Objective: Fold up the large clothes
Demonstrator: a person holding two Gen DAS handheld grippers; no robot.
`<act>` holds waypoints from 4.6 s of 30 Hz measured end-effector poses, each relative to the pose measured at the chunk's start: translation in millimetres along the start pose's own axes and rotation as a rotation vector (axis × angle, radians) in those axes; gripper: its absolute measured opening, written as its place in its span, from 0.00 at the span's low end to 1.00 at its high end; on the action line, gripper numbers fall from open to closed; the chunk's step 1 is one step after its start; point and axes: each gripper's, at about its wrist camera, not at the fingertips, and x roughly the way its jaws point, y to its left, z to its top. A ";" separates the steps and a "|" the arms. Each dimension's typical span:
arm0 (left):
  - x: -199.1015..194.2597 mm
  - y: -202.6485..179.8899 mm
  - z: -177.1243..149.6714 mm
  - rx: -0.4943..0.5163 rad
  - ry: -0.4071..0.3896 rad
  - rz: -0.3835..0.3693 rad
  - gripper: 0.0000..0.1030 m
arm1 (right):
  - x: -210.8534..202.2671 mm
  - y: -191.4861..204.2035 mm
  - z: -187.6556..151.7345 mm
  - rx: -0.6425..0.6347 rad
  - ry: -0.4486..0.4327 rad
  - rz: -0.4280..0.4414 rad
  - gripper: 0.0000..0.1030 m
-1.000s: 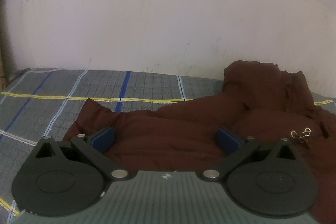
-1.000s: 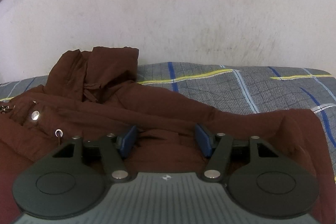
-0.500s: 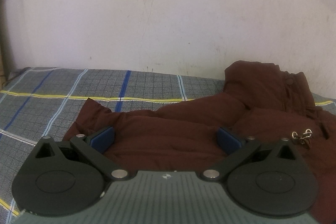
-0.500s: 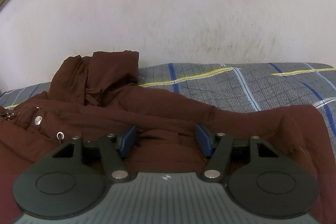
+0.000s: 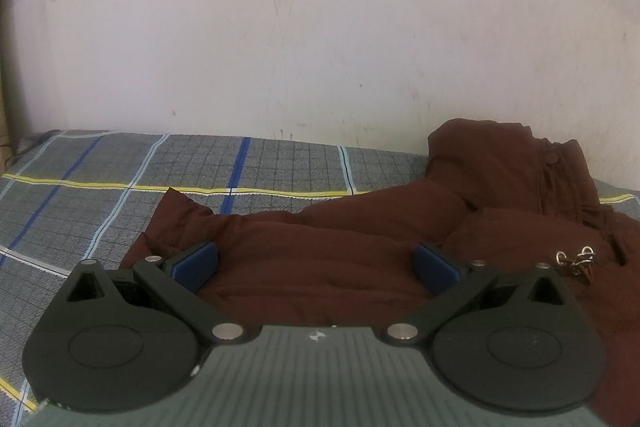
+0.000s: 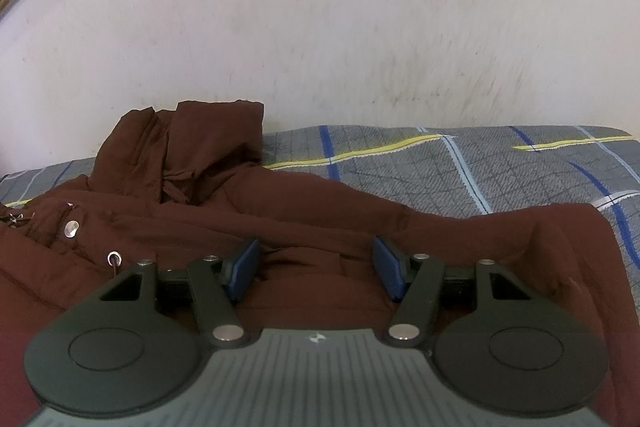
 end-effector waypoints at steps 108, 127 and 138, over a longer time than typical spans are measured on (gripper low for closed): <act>-4.4 1.3 -2.0 0.011 -0.015 -0.004 1.00 | -13.6 28.3 -8.3 -0.158 -0.114 -0.215 0.73; -4.0 1.2 -2.7 0.010 -0.016 -0.004 1.00 | -12.7 28.8 -9.3 -0.156 -0.109 -0.217 0.74; -11.6 3.9 0.5 0.003 -0.039 -0.010 1.00 | -10.5 29.4 -8.8 -0.170 -0.092 -0.239 0.76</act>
